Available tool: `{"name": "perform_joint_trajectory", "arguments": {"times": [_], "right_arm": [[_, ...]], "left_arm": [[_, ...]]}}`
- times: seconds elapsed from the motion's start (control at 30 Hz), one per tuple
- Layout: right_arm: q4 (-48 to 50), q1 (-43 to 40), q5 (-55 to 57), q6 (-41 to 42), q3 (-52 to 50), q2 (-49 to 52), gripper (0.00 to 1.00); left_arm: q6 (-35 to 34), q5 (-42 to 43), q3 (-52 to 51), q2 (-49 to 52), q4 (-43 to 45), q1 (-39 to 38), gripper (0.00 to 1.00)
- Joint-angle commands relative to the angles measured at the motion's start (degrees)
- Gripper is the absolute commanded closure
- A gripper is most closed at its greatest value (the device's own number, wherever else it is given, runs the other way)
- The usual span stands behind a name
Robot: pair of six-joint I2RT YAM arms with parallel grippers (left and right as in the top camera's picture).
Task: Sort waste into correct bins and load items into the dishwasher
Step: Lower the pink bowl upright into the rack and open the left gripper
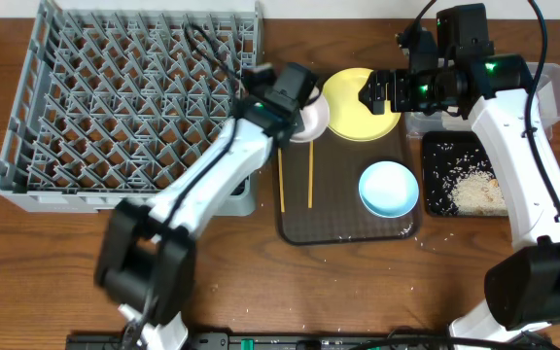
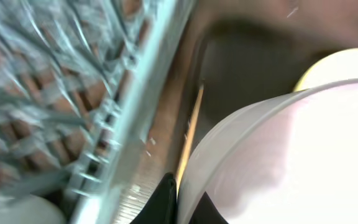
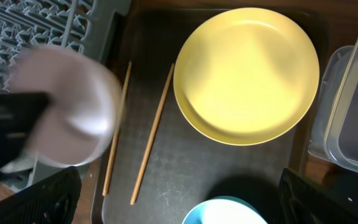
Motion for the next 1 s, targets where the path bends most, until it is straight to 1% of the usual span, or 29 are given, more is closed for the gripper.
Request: {"name": "perform_joint_trajectory", "arguments": {"times": [0.0, 0.1, 0.17, 0.2, 0.3, 0.37, 0.5, 0.67, 0.97], "right_arm": [[-0.02, -0.07, 0.17, -0.5, 0.09, -0.46, 0.01], [-0.02, -0.07, 0.17, -0.5, 0.09, -0.46, 0.01], [-0.02, -0.07, 0.17, -0.5, 0.09, -0.46, 0.01], [-0.02, -0.07, 0.17, -0.5, 0.09, -0.46, 0.01], [-0.02, -0.07, 0.17, -0.5, 0.09, -0.46, 0.01], [-0.02, -0.07, 0.17, -0.5, 0.09, -0.46, 0.01], [-0.02, -0.07, 0.17, -0.5, 0.09, -0.46, 0.01], [-0.02, -0.07, 0.15, -0.5, 0.09, -0.46, 0.01], [-0.02, -0.07, 0.17, -0.5, 0.09, -0.46, 0.01]], "left_arm": [[15.63, -12.04, 0.0, -5.6, -1.25, -0.02, 0.93], [21.73, -23.98, 0.0, -7.72, -2.27, 0.28, 0.93], [24.55, -30.88, -0.02, -8.0, -3.5, 0.72, 0.93], [25.16, -34.69, -0.02, -8.0, -4.68, 0.9, 0.93], [23.52, -50.69, -1.05, -7.48, -8.09, 0.81, 0.92], [23.37, -55.04, -2.1, -7.08, -7.93, 0.55, 0.92], [20.63, -60.94, -5.25, -6.32, -6.08, 0.52, 0.93], [20.68, -66.71, -9.09, -3.63, -0.26, 0.61, 0.93], [20.83, -70.2, -9.25, 4.72, 2.38, 0.63, 0.93]]}}
